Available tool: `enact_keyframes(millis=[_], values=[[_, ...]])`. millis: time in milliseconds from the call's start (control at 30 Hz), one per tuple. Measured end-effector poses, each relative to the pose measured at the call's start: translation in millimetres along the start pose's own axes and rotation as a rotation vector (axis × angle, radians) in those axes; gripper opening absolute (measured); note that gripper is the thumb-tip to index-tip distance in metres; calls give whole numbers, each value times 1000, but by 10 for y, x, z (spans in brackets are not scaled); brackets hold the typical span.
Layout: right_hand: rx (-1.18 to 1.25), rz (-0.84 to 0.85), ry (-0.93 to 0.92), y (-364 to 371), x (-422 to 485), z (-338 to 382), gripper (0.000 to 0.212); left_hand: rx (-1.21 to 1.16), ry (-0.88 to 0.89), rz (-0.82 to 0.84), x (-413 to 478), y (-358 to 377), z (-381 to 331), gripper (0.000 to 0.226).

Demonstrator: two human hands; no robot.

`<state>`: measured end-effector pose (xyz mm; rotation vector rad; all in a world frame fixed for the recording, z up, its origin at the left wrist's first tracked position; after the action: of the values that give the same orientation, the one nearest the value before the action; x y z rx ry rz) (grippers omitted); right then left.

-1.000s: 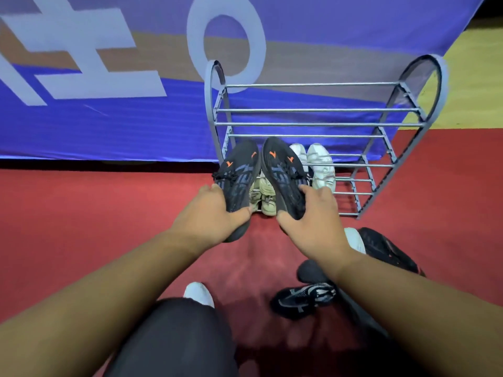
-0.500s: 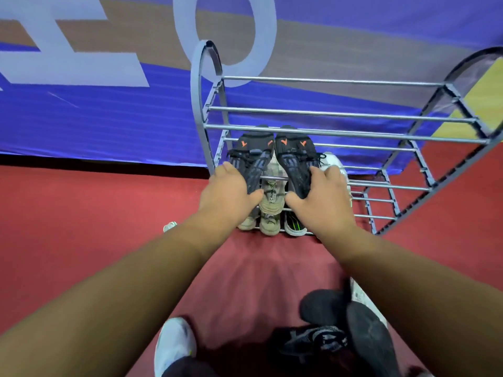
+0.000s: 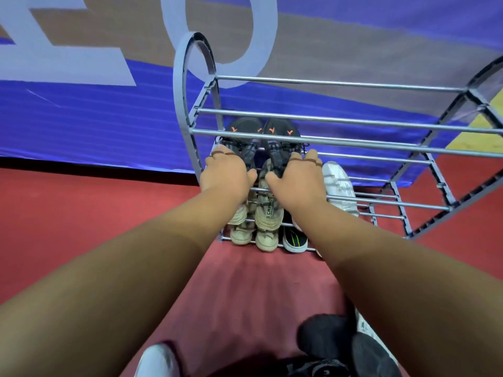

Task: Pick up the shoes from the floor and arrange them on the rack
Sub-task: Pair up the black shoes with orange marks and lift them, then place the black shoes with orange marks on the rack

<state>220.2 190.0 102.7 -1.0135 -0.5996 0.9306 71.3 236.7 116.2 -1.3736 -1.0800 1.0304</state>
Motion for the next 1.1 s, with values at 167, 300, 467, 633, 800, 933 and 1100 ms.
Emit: enact_keyframes(millis=[167, 300, 467, 633, 800, 933, 1100], values=[[-41, 38, 27, 130, 70, 37, 73, 23, -7, 28, 134, 77, 5, 88], [-56, 43, 23, 147, 68, 12, 80, 6, -43, 25, 149, 118, 38, 93], [0, 80, 27, 93, -3, -18, 91, -116, -61, -2, 96, 94, 88, 89], [-22, 99, -78, -118, -389, -102, 84, -267, 28, -49, -361, -43, 115, 68], [-6, 110, -311, -587, -955, -137, 61, -417, 161, 62, -1119, -326, 84, 47], [105, 86, -350, -1040, -1387, -127, 50, -497, 290, 196, -1737, -768, -45, 38], [290, 0, -367, -1535, -1984, -211, 32, -448, 473, 212, -2333, -1377, -146, 28]])
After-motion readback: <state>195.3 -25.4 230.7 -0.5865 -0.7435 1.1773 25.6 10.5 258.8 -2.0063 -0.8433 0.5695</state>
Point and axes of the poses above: each hand's wrist, its own x-axis towards the middle knuckle, its own y-axis out of the palm, z = x × y, the point moved 3 cm from there along x, towards the middle knuckle, and after that the axes turned 7 degrees about y, right-handed, at the moved point
